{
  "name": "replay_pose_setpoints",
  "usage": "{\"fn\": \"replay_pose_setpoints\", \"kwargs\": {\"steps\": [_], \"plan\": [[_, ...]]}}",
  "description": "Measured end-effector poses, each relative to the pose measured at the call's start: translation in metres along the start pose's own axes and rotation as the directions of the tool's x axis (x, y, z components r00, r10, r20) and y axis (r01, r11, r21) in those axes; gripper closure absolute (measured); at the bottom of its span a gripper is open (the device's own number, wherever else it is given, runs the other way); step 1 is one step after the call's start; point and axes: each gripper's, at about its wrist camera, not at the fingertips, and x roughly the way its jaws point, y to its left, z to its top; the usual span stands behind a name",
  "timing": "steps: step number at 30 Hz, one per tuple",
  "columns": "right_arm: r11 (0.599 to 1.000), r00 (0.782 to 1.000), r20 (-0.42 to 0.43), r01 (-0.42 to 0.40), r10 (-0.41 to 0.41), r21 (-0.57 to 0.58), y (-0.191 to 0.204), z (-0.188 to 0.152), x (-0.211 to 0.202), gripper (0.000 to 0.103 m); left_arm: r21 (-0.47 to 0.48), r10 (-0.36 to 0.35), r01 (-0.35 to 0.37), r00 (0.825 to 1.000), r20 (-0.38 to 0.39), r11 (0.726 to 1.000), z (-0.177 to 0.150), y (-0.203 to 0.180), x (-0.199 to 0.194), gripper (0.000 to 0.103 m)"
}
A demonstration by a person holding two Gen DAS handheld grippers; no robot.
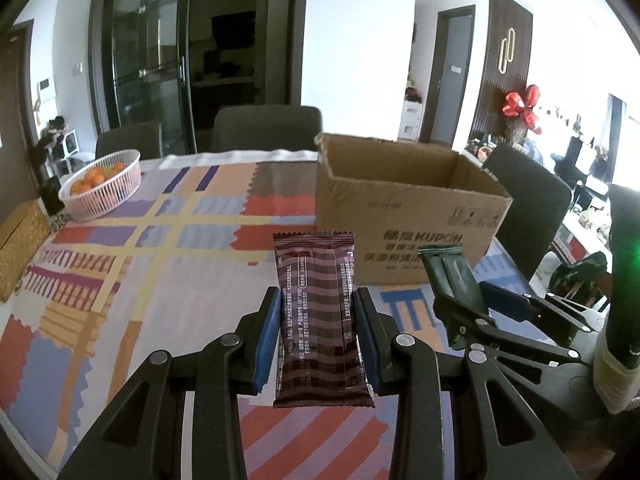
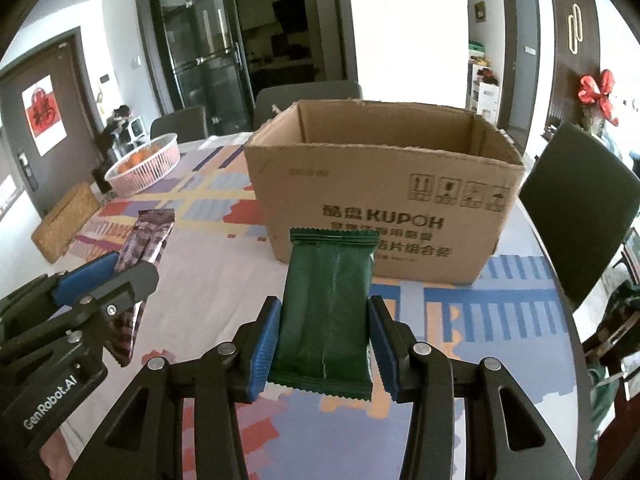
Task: Organize snacks
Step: 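Carry the brown bar with the left tool while the right tool carries the green pack over the box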
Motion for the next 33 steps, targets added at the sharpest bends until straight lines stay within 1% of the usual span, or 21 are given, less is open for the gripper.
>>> {"fn": "replay_pose_setpoints", "kwargs": {"steps": [8, 17, 26, 33], "plan": [[1.0, 0.998, 0.065, 0.021, -0.022, 0.018, -0.012, 0.007, -0.025, 0.058, 0.023, -0.028, 0.027, 0.998, 0.05, 0.999, 0.014, -0.016, -0.014, 0.067], [0.999, 0.99, 0.136, 0.038, -0.042, 0.033, -0.025, 0.023, -0.047, 0.058, 0.038, -0.055, 0.051, 0.993, 0.104, 0.998, 0.035, -0.029, -0.024, 0.067], [0.997, 0.979, 0.195, 0.057, -0.065, 0.042, -0.035, 0.044, -0.06, 0.058, 0.057, -0.061, 0.053, 0.988, 0.141, 0.997, 0.058, -0.039, -0.021, 0.067], [0.996, 0.97, 0.224, 0.082, -0.089, 0.04, -0.044, 0.065, -0.062, 0.058, 0.065, -0.058, 0.049, 0.987, 0.152, 0.997, 0.08, -0.044, -0.009, 0.067]]}}
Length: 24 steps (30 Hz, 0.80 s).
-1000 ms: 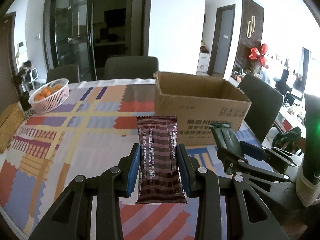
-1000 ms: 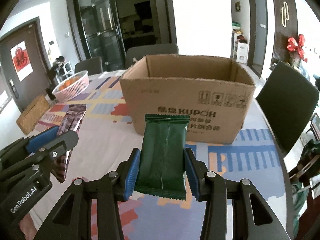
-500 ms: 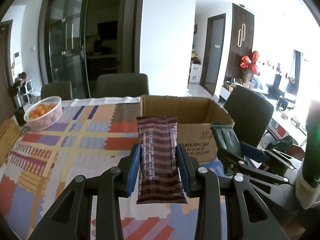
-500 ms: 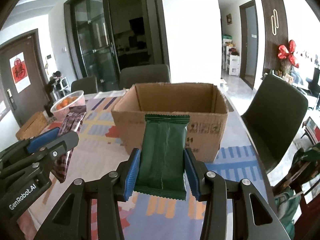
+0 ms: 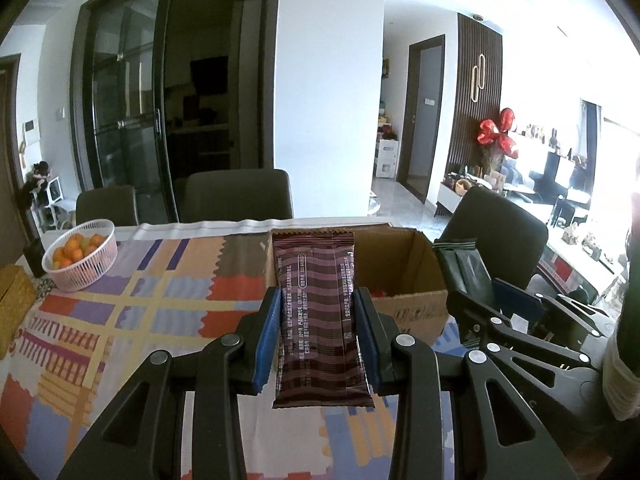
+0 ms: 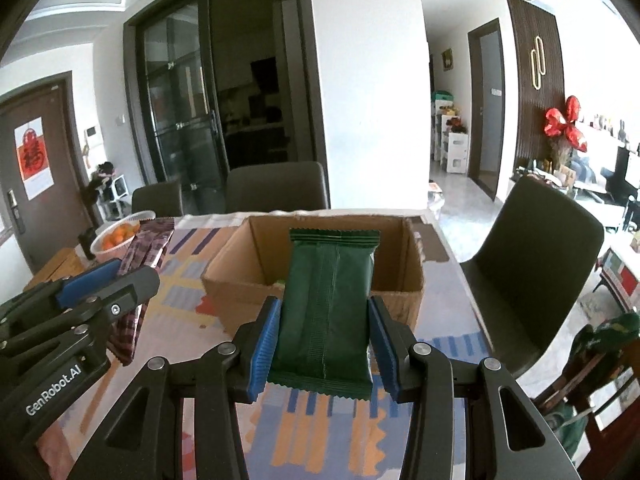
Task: Organize snacks
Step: 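Carry the brown bar with the left tool while the right tool carries the green pack over the box, then open both tools over the box to drop the brown bar and green pack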
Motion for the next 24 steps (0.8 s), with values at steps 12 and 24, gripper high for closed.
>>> {"fn": "replay_pose_setpoints", "kwargs": {"steps": [12, 24], "plan": [[0.999, 0.999, 0.01, 0.032, -0.032, -0.01, -0.015, 0.038, 0.026, 0.058, -0.002, -0.012, 0.012, 1.0, -0.022, 1.0, 0.036, 0.003, 0.042, 0.067], [0.998, 0.998, -0.036, 0.052, -0.053, -0.032, -0.022, 0.059, 0.065, 0.058, 0.008, -0.019, 0.02, 0.994, -0.108, 1.0, 0.053, 0.008, 0.099, 0.067]]}}
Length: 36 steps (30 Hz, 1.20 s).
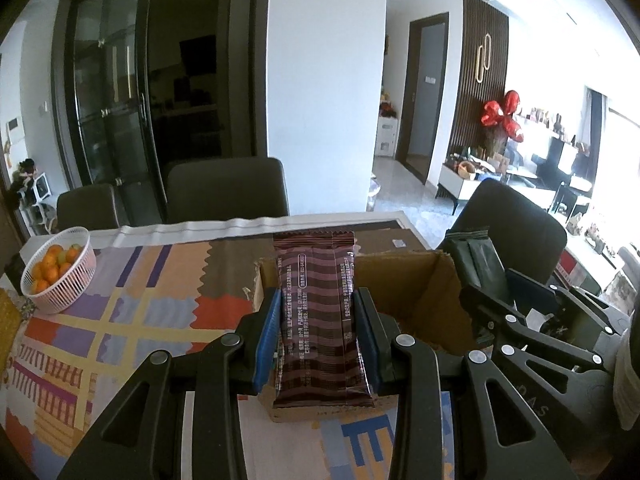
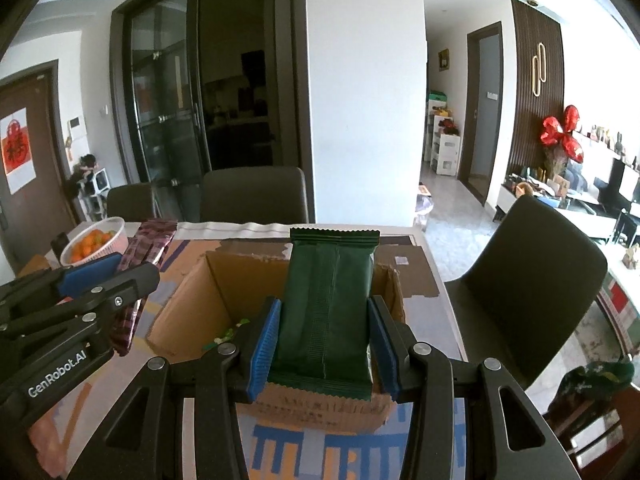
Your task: Organize snacks
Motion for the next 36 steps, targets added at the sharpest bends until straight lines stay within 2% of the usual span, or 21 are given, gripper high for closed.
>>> {"fn": "replay_pose_setpoints", "kwargs": {"steps": [9, 11, 13, 16, 17, 19, 22, 27, 32, 36], "plan": [[1.0, 0.998, -0.056, 0.013, -0.012, 0.012, -0.014, 0.008, 0.03, 0.058, 0.011, 0.002, -0.001, 0.999, -0.051, 1.0, 0.009, -0.002, 0.033, 0.067], [1.0, 0.998, -0.062, 0.02, -0.019, 0.01, -0.015, 0.011, 0.035, 0.058, 0.019, 0.009, -0.008, 0.999, -0.053, 1.0, 0.011, -0.002, 0.037, 0.062], [1.0, 0.998, -0.061, 0.027, -0.026, 0.006, -0.016, 0.012, 0.039, 0.057, 0.032, 0.047, -0.046, 0.998, -0.045, 0.998, 0.012, -0.004, 0.037, 0.053], [0.999, 0.997, -0.065, 0.047, -0.046, 0.009, -0.014, 0.011, 0.038, 0.04, 0.048, 0.102, -0.101, 0.994, -0.025, 0.994, 0.01, -0.004, 0.031, 0.045], [0.999, 0.997, -0.064, 0.049, -0.048, 0.012, -0.014, 0.011, 0.037, 0.039, 0.051, 0.121, -0.12, 0.993, -0.011, 0.991, 0.008, -0.005, 0.027, 0.044], [0.998, 0.997, -0.06, 0.055, -0.055, 0.007, -0.013, 0.007, 0.033, 0.039, 0.061, 0.149, -0.149, 0.989, 0.009, 0.987, 0.001, -0.006, 0.017, 0.038], [0.998, 0.997, -0.054, 0.06, -0.06, 0.003, -0.013, -0.002, 0.024, 0.035, 0.071, 0.182, -0.183, 0.983, 0.022, 0.981, -0.011, -0.007, 0.005, 0.036], [0.998, 0.998, -0.023, 0.061, -0.062, -0.022, -0.008, -0.019, -0.001, 0.028, 0.057, 0.215, -0.216, 0.976, 0.028, 0.975, -0.036, -0.007, -0.019, 0.028], [0.998, 0.998, -0.002, 0.061, -0.061, -0.032, -0.005, -0.035, -0.03, 0.022, 0.035, 0.272, -0.272, 0.962, 0.016, 0.962, -0.062, -0.004, -0.042, 0.023], [0.998, 0.999, 0.001, 0.05, -0.05, -0.025, 0.0, -0.054, -0.055, 0.02, 0.011, 0.269, -0.269, 0.963, 0.004, 0.963, -0.082, -0.001, -0.06, 0.021]]}}
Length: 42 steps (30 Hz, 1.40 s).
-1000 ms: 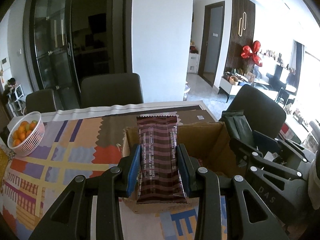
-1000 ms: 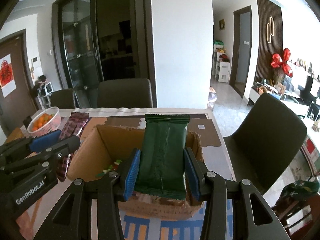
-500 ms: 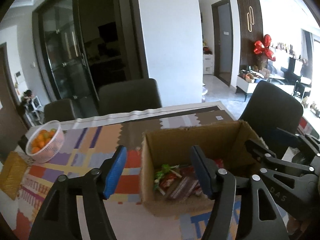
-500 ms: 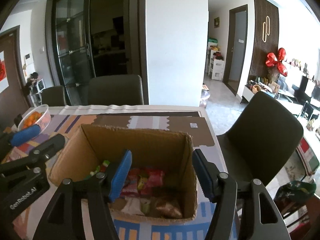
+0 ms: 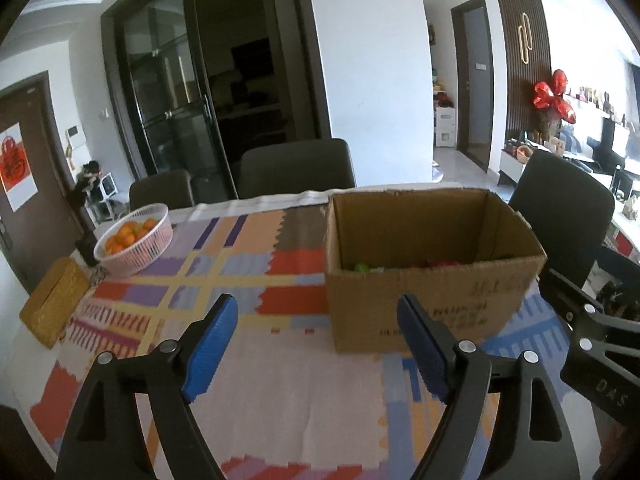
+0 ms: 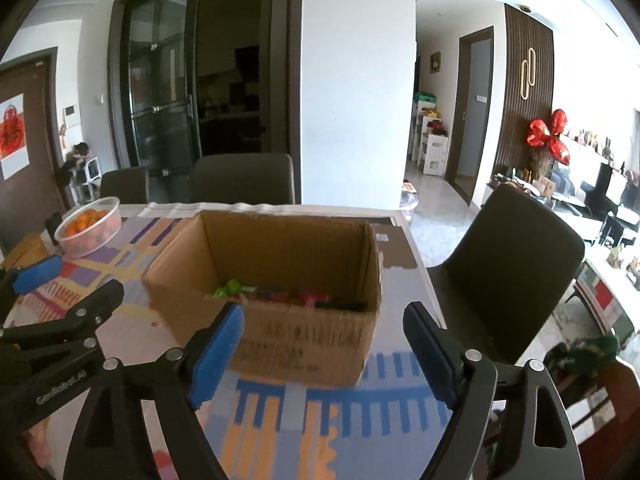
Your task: Organize snacks
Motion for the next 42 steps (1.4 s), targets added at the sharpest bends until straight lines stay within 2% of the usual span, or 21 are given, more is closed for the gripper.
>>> {"fn": "replay_pose_setpoints", "kwargs": {"steps": [8, 16, 23, 33, 42], "plan": [[1.0, 1.0, -0.02, -0.023, 0.023, 0.002, 0.01, -0.037, -0.038, 0.02, -0.025, -0.022, 0.022, 1.0, -0.004, 0.999, -0.034, 0.011, -0.04, 0.017], [1.0, 1.0, -0.001, -0.025, 0.025, 0.019, 0.01, -0.057, -0.071, 0.02, -0.035, -0.037, 0.037, 0.999, 0.002, 0.999, -0.059, 0.015, -0.078, 0.016], [0.999, 0.999, 0.026, -0.025, 0.024, 0.037, 0.003, -0.068, -0.101, 0.019, -0.026, -0.072, 0.073, 0.997, 0.04, 0.997, -0.069, 0.016, -0.108, 0.016], [0.998, 0.998, 0.061, -0.021, 0.017, 0.061, -0.004, -0.081, -0.134, 0.017, -0.02, -0.079, 0.082, 0.991, 0.105, 0.996, -0.076, 0.017, -0.142, 0.009], [0.998, 0.996, 0.085, -0.026, 0.021, 0.054, 0.001, -0.087, -0.146, 0.017, -0.032, -0.078, 0.083, 0.99, 0.118, 0.996, -0.084, 0.024, -0.151, 0.006]]}}
